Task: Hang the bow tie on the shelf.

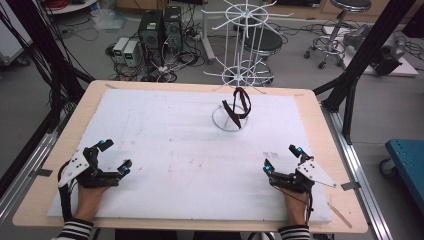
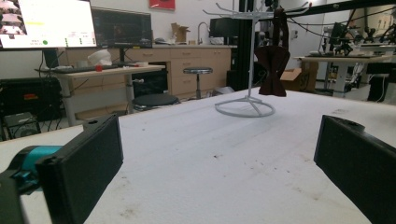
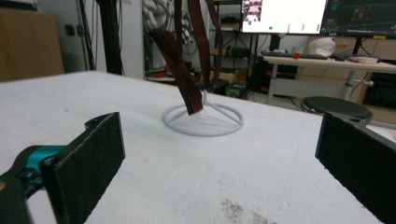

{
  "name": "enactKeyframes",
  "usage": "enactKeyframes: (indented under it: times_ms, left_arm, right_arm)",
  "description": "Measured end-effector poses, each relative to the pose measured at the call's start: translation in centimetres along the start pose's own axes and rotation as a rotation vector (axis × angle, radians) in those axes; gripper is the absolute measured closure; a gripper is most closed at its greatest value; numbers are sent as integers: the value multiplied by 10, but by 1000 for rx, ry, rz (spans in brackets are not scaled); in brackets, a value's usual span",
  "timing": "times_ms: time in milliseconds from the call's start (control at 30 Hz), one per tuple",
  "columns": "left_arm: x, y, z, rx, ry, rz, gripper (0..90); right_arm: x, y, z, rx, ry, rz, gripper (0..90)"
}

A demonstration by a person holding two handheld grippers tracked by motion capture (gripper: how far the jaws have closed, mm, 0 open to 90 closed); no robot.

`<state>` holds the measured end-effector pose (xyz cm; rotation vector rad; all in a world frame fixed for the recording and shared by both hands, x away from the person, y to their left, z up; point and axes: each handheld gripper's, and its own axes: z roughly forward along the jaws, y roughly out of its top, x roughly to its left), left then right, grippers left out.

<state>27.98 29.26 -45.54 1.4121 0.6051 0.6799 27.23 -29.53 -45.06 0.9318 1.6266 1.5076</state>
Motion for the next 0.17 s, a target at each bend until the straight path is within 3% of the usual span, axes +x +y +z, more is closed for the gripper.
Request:
enactKeyframes:
  times_ms: [167]
  left_arm:
    - [0, 0, 0, -3, 2, -4, 17]
  right_arm:
    - [0, -1, 0, 11, -2, 14, 6]
